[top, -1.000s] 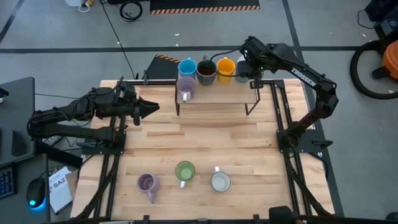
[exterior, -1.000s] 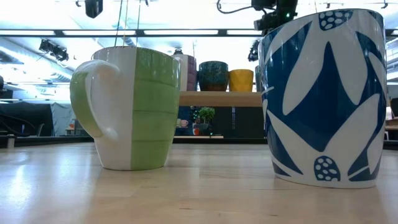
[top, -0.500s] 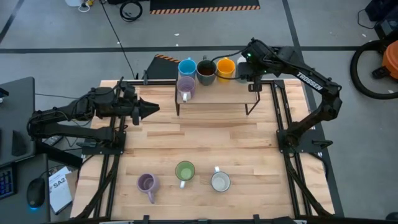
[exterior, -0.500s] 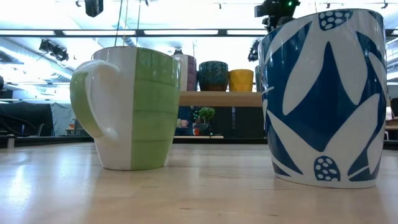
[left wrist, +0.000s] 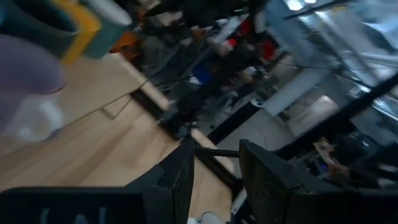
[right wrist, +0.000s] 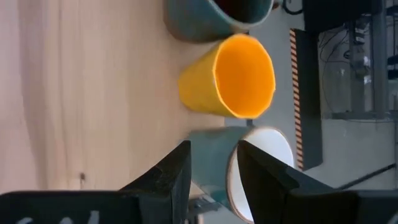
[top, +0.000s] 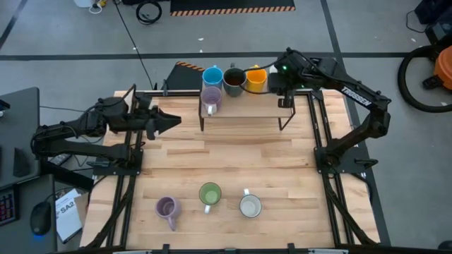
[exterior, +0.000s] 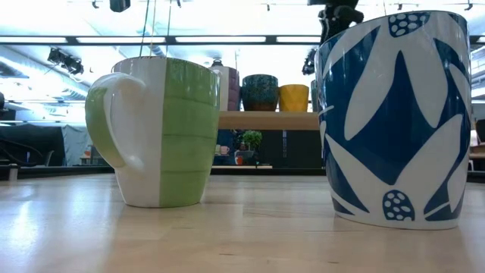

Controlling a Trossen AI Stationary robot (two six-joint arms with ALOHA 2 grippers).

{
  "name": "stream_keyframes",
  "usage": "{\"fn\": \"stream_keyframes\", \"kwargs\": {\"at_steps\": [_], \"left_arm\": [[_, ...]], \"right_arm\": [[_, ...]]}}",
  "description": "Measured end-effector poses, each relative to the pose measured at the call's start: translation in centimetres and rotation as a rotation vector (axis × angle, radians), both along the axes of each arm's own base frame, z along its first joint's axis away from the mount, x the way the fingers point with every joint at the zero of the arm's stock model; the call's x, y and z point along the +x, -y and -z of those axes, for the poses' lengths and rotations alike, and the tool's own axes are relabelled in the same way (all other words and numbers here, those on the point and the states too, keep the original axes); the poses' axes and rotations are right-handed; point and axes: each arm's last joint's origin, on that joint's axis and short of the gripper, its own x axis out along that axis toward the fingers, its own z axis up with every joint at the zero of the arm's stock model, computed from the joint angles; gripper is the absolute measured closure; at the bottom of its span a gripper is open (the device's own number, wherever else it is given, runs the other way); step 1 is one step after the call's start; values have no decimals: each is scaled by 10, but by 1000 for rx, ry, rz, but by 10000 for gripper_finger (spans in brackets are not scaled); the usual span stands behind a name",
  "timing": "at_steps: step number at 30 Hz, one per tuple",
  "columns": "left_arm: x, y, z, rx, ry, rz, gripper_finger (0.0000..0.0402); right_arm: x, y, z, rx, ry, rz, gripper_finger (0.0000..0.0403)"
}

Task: Place coffee mugs
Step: Put the violet mug on the shelf

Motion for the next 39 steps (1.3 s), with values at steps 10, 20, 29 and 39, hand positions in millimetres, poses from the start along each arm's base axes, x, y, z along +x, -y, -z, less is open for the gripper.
{"fn": "stream_keyframes", "kwargs": {"at_steps": [10, 20, 29, 39], "left_arm": [[0, 14, -18, 197, 174, 108, 269], [13, 28, -5, 57, 71, 205, 269], [48, 51, 25, -83, -151, 291, 269], [87, 85, 52, -230, -312, 252, 269]], "right_arm": [[26, -13, -16, 325, 463, -48, 266], [43, -54, -22, 758, 616, -18, 278], [53, -110, -21, 694, 570, -89, 278], [40, -170, -9, 759, 370, -127, 278]]}}
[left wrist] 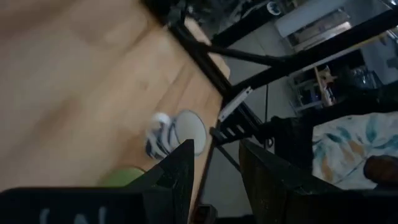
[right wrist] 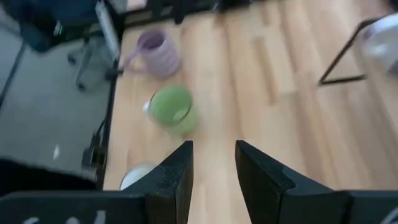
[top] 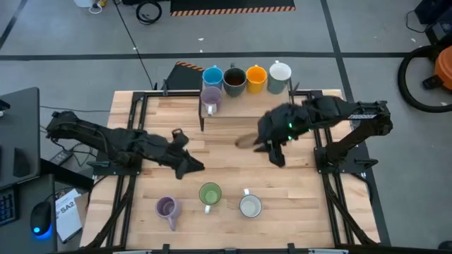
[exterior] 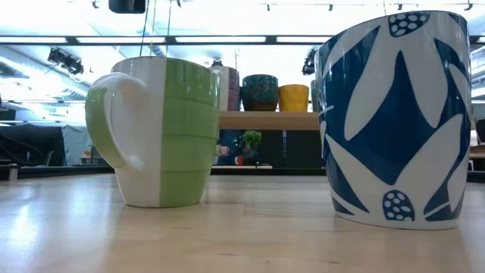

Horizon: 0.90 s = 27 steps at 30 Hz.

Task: Place coffee mugs
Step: Put the violet mug on the shelf

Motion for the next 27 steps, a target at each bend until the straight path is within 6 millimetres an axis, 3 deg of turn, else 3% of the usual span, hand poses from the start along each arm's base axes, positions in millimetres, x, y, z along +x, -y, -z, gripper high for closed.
{"fn": "stream_keyframes", "kwargs": {"at_steps": [13, 27], "left_arm": [[48, 55, -7, -91, -250, 27, 269], [78, 90, -12, -90, -426, 43, 270]], "right_arm": [[-26, -61, 7, -137, -69, -142, 278], [-44, -88, 8, -174, -71, -227, 278]]}}
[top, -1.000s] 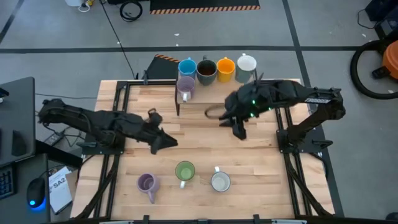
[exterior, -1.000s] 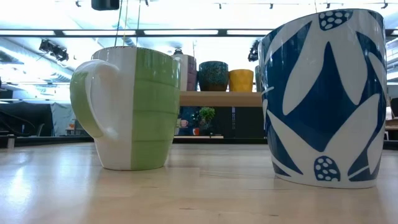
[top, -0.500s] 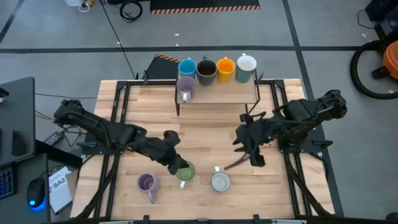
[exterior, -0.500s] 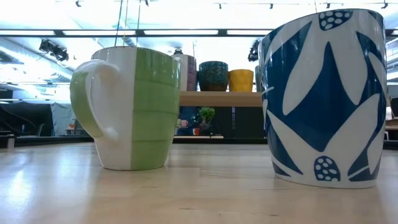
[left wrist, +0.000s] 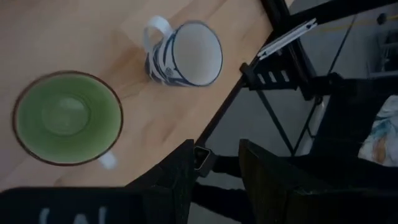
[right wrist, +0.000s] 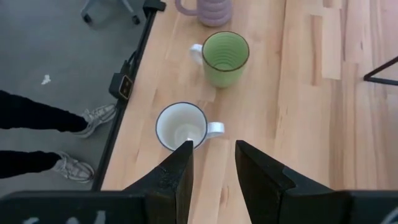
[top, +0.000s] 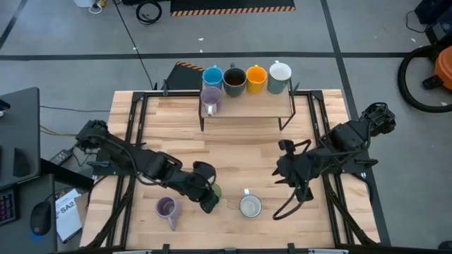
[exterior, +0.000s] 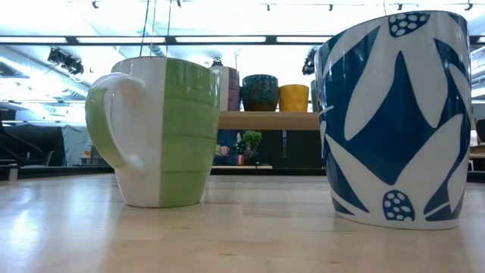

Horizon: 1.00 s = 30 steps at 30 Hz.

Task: Place coffee mugs
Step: Put the violet mug on the shelf

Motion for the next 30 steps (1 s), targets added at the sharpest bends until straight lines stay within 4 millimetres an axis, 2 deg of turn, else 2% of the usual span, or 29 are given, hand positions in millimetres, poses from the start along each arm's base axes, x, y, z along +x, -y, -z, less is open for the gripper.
{"fn": "stream_keyframes", "kwargs": {"at_steps": [9, 14, 19, 30], "left_arm": [[17, 18, 0, -11, -44, 51, 270], [23, 25, -1, 70, -66, 127, 270], [28, 33, 13, 213, -69, 278, 270], [66, 43, 49, 207, -19, 250, 270]], "right_arm": [[-6, -10, 0, 8, 8, -14, 278], [-9, -14, -1, -11, 27, -18, 278], [-9, -15, -1, -22, 33, -13, 278], [-18, -6, 7, -120, -75, 56, 278]]}}
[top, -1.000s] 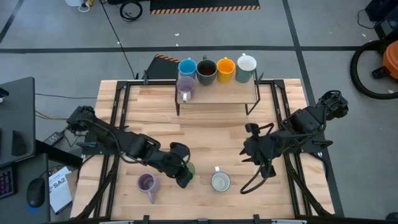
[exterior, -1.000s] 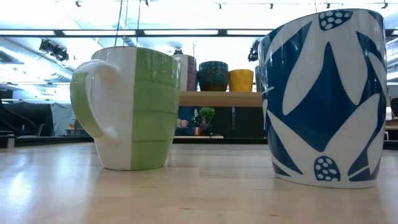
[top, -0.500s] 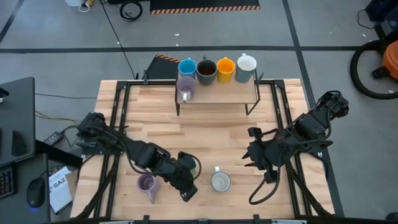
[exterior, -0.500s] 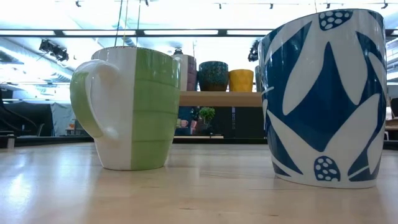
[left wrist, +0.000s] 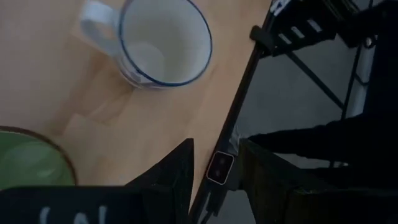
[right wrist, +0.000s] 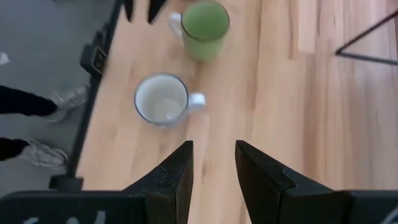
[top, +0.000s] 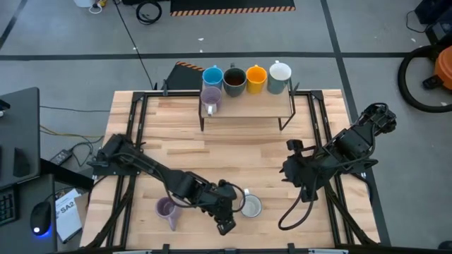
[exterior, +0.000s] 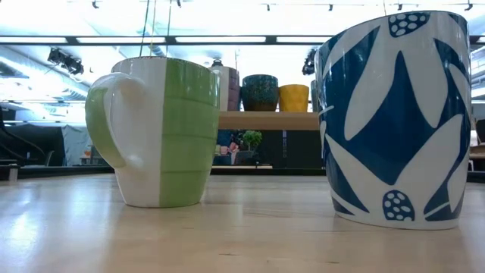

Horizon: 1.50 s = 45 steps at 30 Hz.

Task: Place coffee mugs
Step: Put the violet mug on the shelf

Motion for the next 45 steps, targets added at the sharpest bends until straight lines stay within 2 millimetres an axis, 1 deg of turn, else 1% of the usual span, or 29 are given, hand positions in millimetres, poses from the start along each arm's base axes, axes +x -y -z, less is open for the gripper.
{"fn": "stream_keyframes", "kwargs": {"at_steps": [3, 6, 9, 12, 16, 20, 24, 26, 31, 34, 36, 42, 45], "left_arm": [[6, 1, 6, -4, 7, -2, 270], [12, 1, 8, -5, 50, -24, 270], [17, 2, 4, 9, 129, -40, 270], [19, 3, 1, 52, 182, -15, 270], [15, 1, 6, 81, 116, 4, 270], [6, 0, 14, 85, -8, 33, 270], [-6, 0, 13, 83, -94, 77, 270], [-14, 1, 11, 105, -140, 120, 272], [-26, 3, 15, 179, -216, 290, 283], [-30, 4, 17, 237, -219, 392, 285], [-32, 3, 17, 262, -232, 417, 285], [-34, 1, 19, 269, -265, 419, 285], [-31, -3, 18, 243, -263, 364, 285]], "right_arm": [[-2, 1, 1, -13, -19, 1, 278], [-2, 1, 1, -17, -23, -1, 278], [-3, 2, 1, -25, -32, -13, 278], [-7, 5, -1, -26, -30, -15, 278], [-14, 10, -7, -11, -6, -10, 278], [-22, 17, -13, 11, 26, 17, 278], [-28, 22, -18, 31, 52, 50, 278], [-29, 23, -19, 31, 61, 61, 278], [-27, 22, -19, 30, 72, 69, 278], [-24, 20, -16, 40, 85, 68, 278], [-23, 19, -13, 36, 77, 71, 278], [-20, 17, -1, 26, 46, 91, 278], [-18, 15, 5, 23, 42, 92, 278]]}}
